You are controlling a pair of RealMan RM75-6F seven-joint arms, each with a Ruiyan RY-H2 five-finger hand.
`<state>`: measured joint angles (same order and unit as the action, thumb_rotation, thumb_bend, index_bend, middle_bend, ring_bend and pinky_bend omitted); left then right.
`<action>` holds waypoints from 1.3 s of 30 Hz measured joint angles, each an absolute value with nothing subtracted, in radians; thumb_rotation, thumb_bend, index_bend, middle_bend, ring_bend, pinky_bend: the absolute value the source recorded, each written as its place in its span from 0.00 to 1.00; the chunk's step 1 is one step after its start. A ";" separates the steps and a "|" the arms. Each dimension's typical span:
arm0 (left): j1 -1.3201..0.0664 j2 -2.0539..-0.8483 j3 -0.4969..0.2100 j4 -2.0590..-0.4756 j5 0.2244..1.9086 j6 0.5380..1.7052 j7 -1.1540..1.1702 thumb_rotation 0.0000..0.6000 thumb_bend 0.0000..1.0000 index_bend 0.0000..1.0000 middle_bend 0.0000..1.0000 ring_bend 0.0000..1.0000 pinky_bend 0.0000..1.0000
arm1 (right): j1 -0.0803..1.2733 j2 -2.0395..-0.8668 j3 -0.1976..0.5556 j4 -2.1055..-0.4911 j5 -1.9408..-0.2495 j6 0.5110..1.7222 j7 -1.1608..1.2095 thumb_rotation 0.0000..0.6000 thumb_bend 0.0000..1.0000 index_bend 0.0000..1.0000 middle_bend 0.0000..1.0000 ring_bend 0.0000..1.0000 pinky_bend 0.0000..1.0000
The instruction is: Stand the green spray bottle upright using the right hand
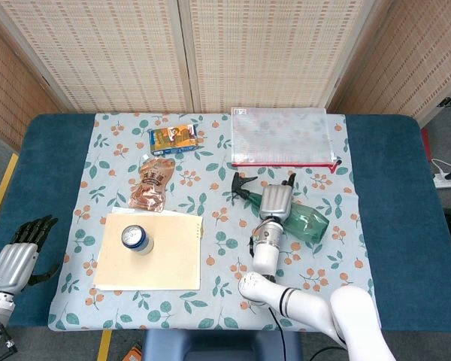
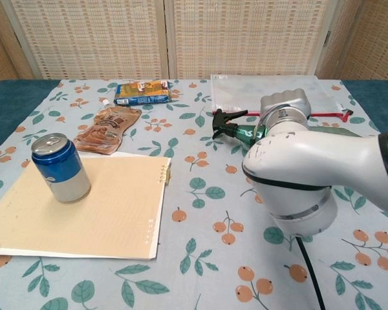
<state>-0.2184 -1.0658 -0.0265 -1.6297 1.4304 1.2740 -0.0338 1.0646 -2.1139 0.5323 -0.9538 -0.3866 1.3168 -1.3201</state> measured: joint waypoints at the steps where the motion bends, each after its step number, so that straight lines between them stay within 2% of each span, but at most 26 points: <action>1: -0.218 -1.066 -0.027 -1.630 1.430 1.274 -0.034 1.00 0.27 0.00 0.00 0.00 0.00 | 1.062 -2.109 0.531 -0.963 -0.397 1.316 -1.310 1.00 0.21 0.62 0.51 0.26 0.08; 7: -0.218 -1.065 -0.027 -1.632 1.430 1.274 -0.039 1.00 0.27 0.00 0.00 0.00 0.00 | 1.043 -2.076 0.508 -1.023 -0.512 1.304 -1.182 1.00 0.22 0.64 0.53 0.29 0.13; 11: -0.218 -1.064 -0.026 -1.632 1.432 1.275 -0.046 1.00 0.27 0.00 0.00 0.00 0.00 | 1.021 -2.057 0.482 -1.048 -0.635 1.296 -1.007 1.00 0.22 0.66 0.54 0.31 0.16; 20: -0.218 -1.065 -0.026 -1.628 1.437 1.277 -0.063 1.00 0.27 0.00 0.00 0.00 0.00 | 0.938 -2.032 0.405 -1.028 -0.972 1.316 -0.268 1.00 0.22 0.60 0.55 0.27 0.16; 24: -0.218 -1.069 -0.028 -1.626 1.438 1.281 -0.068 1.00 0.27 0.00 0.00 0.00 0.00 | 0.881 -2.039 0.380 -0.979 -1.097 1.358 0.119 1.00 0.21 0.60 0.55 0.27 0.17; 30: -0.216 -1.075 -0.031 -1.621 1.439 1.290 -0.071 1.00 0.27 0.00 0.00 0.00 0.00 | 0.789 -2.050 0.344 -0.910 -1.258 1.431 0.527 1.00 0.21 0.61 0.55 0.28 0.20; 34: -0.212 -1.082 -0.032 -1.615 1.441 1.300 -0.074 1.00 0.27 0.00 0.00 0.00 0.00 | 0.720 -2.050 0.320 -0.895 -1.333 1.475 0.671 1.00 0.19 0.62 0.55 0.26 0.20; 39: -0.214 -1.082 -0.037 -1.621 1.439 1.302 -0.071 1.00 0.27 0.00 0.00 0.00 0.00 | 0.674 -2.056 0.298 -0.865 -1.354 1.472 0.733 1.00 0.18 0.63 0.55 0.26 0.20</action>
<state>-0.2135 -1.0817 -0.0371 -1.6213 1.4392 1.3023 -0.0709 0.6735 -2.0558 0.2983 -0.8651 -1.3539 1.4716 0.7326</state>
